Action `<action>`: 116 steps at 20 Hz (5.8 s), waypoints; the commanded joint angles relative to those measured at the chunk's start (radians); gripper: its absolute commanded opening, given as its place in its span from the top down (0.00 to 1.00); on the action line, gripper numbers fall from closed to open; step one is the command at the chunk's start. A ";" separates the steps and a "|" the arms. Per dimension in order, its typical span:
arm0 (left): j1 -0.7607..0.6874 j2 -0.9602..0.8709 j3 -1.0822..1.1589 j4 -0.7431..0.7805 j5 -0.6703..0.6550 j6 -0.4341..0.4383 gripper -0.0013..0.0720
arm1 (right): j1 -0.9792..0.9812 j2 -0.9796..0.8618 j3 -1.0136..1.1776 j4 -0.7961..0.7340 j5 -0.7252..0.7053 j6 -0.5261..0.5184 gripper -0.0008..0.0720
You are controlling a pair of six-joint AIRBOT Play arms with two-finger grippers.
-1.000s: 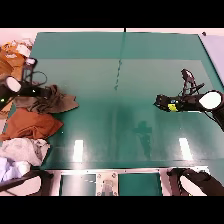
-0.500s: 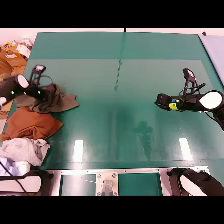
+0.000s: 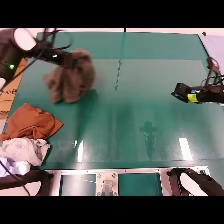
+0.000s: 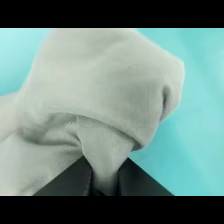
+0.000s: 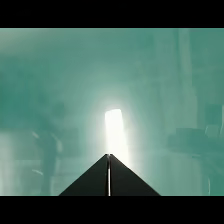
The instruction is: Fold the shirts.
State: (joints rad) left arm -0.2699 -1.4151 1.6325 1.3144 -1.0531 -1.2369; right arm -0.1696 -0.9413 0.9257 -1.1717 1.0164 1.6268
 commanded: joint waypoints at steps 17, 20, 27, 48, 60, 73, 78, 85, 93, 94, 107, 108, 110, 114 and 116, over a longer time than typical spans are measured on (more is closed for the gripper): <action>-0.112 -0.245 0.127 -0.214 -0.485 -0.178 0.07 | -0.108 -0.001 -0.114 -0.040 0.135 -0.016 0.44; 0.027 -0.239 0.046 -0.215 -0.536 -0.200 0.07 | -0.106 -0.001 -0.284 0.025 0.130 -0.016 0.44; 0.027 -0.239 -0.363 -0.314 -0.293 -0.166 0.07 | -0.106 -0.005 -0.575 0.270 -0.048 -0.206 0.49; 0.031 0.077 -0.277 -0.097 -0.137 -0.229 0.95 | -0.236 -0.065 -0.002 0.364 0.109 -0.344 0.97; 0.029 0.405 0.367 -0.246 -0.463 -0.211 0.94 | -0.283 0.347 0.698 0.328 0.006 -0.208 0.97; 0.029 0.309 -0.179 -0.316 -0.259 -0.089 0.94 | -0.271 0.066 0.411 0.197 -0.010 -0.156 0.97; 0.029 0.035 -0.427 -0.587 -0.013 0.061 0.94 | -0.177 -0.291 0.264 0.240 -0.063 -0.225 0.97; 0.054 -0.211 -0.427 -0.691 0.092 0.113 0.21 | -0.187 -0.553 0.260 0.209 -0.134 -0.251 0.71; 0.280 -0.209 -0.288 -0.686 -0.249 0.082 0.11 | -0.377 -0.451 0.189 0.203 0.212 -0.187 0.45; 0.292 -0.210 -0.288 -0.683 -0.279 0.082 0.11 | -0.354 -0.425 0.108 0.204 0.212 -0.187 0.45; 0.108 -0.210 -0.298 -0.537 -0.367 0.058 0.11 | 0.121 -0.396 -0.345 0.361 -0.087 -0.251 0.79; 0.108 -0.209 -0.298 -0.526 -0.376 0.057 0.11 | 0.109 -0.396 -0.325 0.355 -0.084 -0.274 0.97; 0.108 -0.209 -0.298 -0.459 -0.398 0.029 0.11 | 0.045 -0.396 -0.264 0.324 -0.076 -0.293 0.97; 0.108 -0.210 -0.298 -0.328 -0.398 -0.037 0.11 | -0.171 -0.396 -0.150 0.315 -0.030 -0.296 0.97; 0.100 -0.210 -0.298 -0.341 -0.350 -0.054 0.11 | -0.226 -0.396 -0.138 0.315 0.011 -0.304 0.97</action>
State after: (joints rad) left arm -0.1623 -1.6249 1.3354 0.9329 -1.4403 -1.2530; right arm -0.3027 -1.3384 0.7464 -0.8654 0.9661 1.3338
